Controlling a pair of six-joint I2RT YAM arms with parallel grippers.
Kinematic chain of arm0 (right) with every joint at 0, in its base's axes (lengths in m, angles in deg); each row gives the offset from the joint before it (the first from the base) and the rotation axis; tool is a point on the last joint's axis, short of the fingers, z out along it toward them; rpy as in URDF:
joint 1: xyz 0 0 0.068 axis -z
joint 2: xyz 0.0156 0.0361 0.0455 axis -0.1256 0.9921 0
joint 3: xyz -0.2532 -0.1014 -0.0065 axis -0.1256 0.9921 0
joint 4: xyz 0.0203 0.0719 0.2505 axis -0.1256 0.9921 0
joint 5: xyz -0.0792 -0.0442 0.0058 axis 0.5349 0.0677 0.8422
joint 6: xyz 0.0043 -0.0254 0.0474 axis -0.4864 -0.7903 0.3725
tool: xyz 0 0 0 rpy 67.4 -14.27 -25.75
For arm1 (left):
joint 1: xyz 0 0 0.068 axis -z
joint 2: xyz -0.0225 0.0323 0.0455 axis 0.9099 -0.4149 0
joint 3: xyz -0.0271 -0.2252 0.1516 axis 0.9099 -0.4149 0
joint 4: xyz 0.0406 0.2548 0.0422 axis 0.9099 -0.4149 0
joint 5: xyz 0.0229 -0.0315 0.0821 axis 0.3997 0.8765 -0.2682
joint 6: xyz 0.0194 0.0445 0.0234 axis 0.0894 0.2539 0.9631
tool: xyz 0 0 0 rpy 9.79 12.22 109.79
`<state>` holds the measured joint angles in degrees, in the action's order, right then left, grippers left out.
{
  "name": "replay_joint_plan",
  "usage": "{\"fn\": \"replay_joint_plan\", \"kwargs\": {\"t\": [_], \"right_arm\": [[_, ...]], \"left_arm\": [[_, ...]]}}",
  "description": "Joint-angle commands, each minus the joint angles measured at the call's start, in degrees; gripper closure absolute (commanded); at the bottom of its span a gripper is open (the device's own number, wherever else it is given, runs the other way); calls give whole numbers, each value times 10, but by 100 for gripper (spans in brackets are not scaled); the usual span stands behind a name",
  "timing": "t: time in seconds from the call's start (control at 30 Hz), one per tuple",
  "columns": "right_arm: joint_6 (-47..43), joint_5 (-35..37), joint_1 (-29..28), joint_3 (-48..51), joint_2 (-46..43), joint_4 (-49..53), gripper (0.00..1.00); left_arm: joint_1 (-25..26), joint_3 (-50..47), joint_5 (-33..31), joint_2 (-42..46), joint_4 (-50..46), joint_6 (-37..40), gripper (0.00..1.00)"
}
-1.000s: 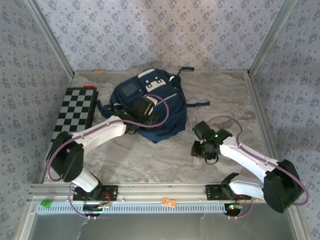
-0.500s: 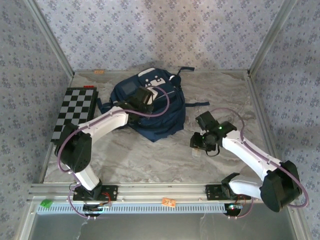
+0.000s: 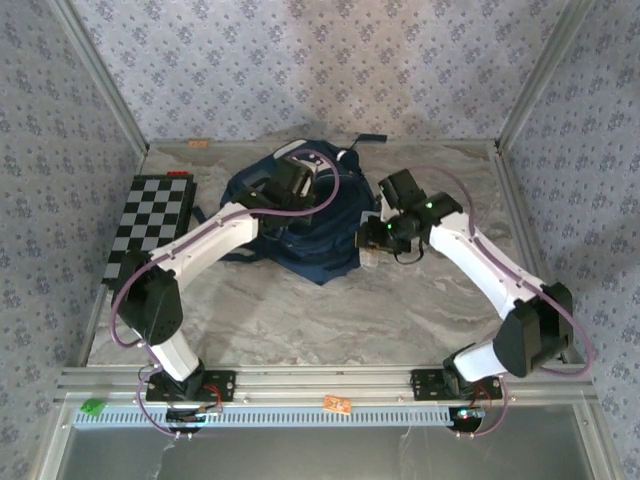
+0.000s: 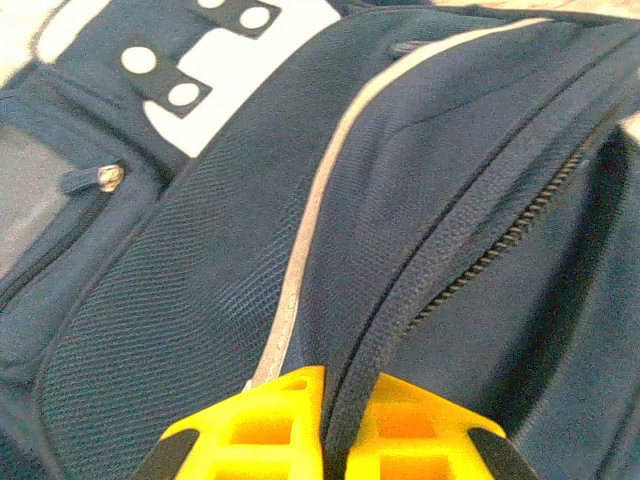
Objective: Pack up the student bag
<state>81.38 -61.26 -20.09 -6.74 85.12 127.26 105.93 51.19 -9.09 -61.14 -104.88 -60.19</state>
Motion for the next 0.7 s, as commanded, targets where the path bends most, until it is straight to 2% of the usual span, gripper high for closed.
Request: {"fn": "replay_joint_plan", "kwargs": {"t": [0.0, 0.13, 0.33, 0.47, 0.6, 0.67], "right_arm": [[-32, -41, 27, -58, 41, -5, 58], [-18, -67, 42, -106, 92, -12, 56], [14, -98, 52, -166, 178, -69, 56], [31, -70, 47, -206, 222, -61, 43], [66, -93, 47, -138, 178, -141, 36], [69, -109, 48, -111, 153, -148, 36]], "left_arm": [[30, 50, 56, 18, 10, -140, 100], [33, 54, 67, 3, 27, -192, 100], [32, 53, 85, -7, 39, -208, 100], [32, 50, 73, -6, 32, -216, 100], [25, 32, 86, 2, 45, -220, 100], [22, 34, 89, -1, 38, -222, 100]]}}
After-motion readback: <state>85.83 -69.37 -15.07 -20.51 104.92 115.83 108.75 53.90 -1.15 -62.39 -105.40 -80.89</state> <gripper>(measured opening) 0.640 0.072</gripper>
